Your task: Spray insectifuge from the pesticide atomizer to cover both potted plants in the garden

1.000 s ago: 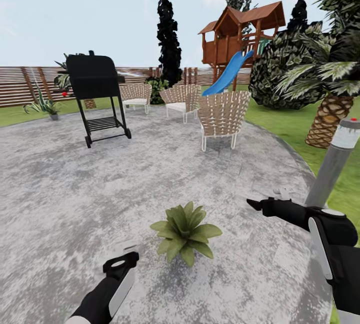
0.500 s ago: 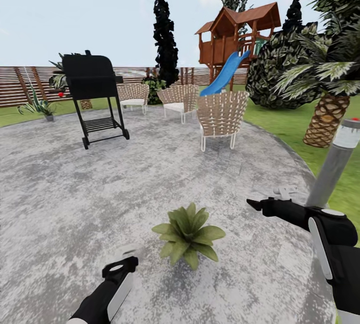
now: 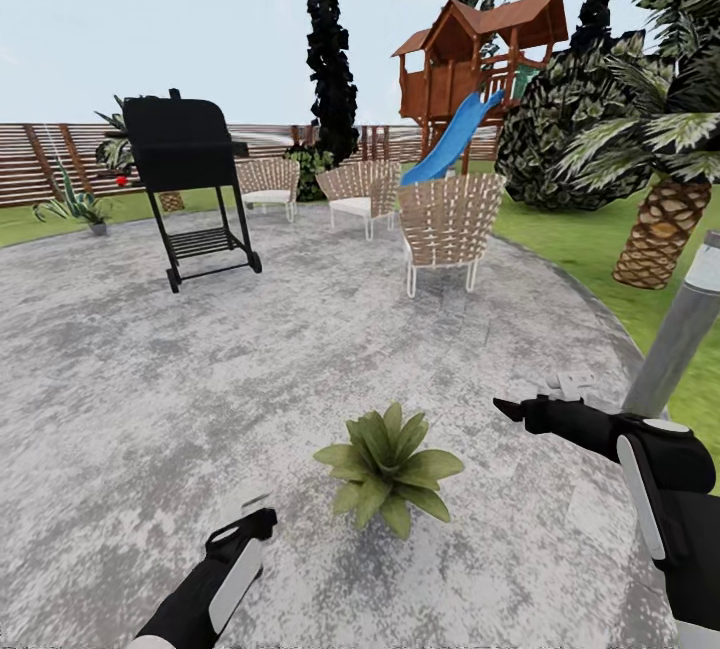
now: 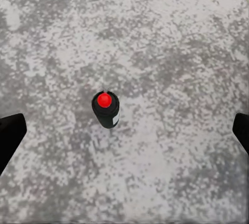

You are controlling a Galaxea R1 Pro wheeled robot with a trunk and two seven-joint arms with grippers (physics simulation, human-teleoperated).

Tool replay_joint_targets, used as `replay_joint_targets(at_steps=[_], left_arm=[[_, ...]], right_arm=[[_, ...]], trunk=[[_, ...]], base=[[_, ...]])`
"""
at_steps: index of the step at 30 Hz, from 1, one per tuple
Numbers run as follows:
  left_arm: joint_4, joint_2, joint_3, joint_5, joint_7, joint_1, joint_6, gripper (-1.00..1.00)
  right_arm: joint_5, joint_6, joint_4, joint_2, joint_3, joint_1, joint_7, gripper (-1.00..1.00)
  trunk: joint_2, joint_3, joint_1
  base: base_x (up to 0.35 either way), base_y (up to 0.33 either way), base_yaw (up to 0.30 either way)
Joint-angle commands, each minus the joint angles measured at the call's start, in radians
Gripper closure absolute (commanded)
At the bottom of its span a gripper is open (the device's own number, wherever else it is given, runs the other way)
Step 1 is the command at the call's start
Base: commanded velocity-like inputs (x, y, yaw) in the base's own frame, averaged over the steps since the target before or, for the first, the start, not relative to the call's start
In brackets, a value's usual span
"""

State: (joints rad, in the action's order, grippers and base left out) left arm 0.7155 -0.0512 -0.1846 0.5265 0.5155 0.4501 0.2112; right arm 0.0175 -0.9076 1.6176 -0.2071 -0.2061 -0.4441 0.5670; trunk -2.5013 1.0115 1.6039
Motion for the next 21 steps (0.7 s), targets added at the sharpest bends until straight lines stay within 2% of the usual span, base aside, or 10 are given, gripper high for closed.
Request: replay_joint_targets(at_steps=[1, 3, 6, 8, 14, 18, 21], left_arm=[[0.001, 0.003, -0.003, 0.014, 0.001, 0.002, 0.005, -1.0], [0.001, 0.006, -0.002, 0.019, -0.017, 0.003, 0.007, -1.0], [-0.001, 0.018, -0.001, 0.022, -0.077, 0.006, 0.012, -1.0], [-0.003, 0.02, -0.001, 0.022, -0.09, 0.007, 0.013, -1.0], [-0.006, 0.022, -0.003, 0.016, -0.094, 0.006, 0.013, -1.0], [-0.013, 0.037, -0.002, 0.017, -0.093, 0.0, 0.011, -1.0], [-0.016, 0.044, -0.001, 0.02, -0.096, -0.001, 0.012, -1.0]], right_arm=[[0.001, -0.005, 0.001, 0.0, -0.001, -0.001, 0.005, -1.0], [0.002, -0.005, 0.001, -0.001, -0.001, -0.001, 0.005, -1.0], [0.002, -0.006, 0.001, 0.0, -0.001, -0.001, 0.005, -1.0], [0.002, -0.006, 0.001, 0.0, -0.001, -0.001, 0.005, -1.0], [0.002, -0.007, 0.001, 0.0, -0.001, -0.001, 0.005, -1.0], [0.002, -0.006, 0.001, 0.0, -0.001, -0.001, 0.005, -1.0], [0.002, -0.005, 0.001, 0.0, -0.001, -0.001, 0.005, -1.0]], trunk=[[-0.001, 0.005, 0.0], [-0.001, 0.013, 0.001], [-0.002, 0.024, 0.002], [-0.002, 0.028, 0.003], [-0.002, 0.028, 0.003], [-0.002, 0.028, 0.003], [-0.002, 0.028, 0.003]], base=[[0.001, 0.001, 0.0], [0.0, 0.001, 0.0], [0.0, 0.0, -0.04], [0.0, 0.0, -0.155], [0.0, 0.0, -0.223], [0.0, 0.055, -0.087], [0.0, 0.225, -0.024]])
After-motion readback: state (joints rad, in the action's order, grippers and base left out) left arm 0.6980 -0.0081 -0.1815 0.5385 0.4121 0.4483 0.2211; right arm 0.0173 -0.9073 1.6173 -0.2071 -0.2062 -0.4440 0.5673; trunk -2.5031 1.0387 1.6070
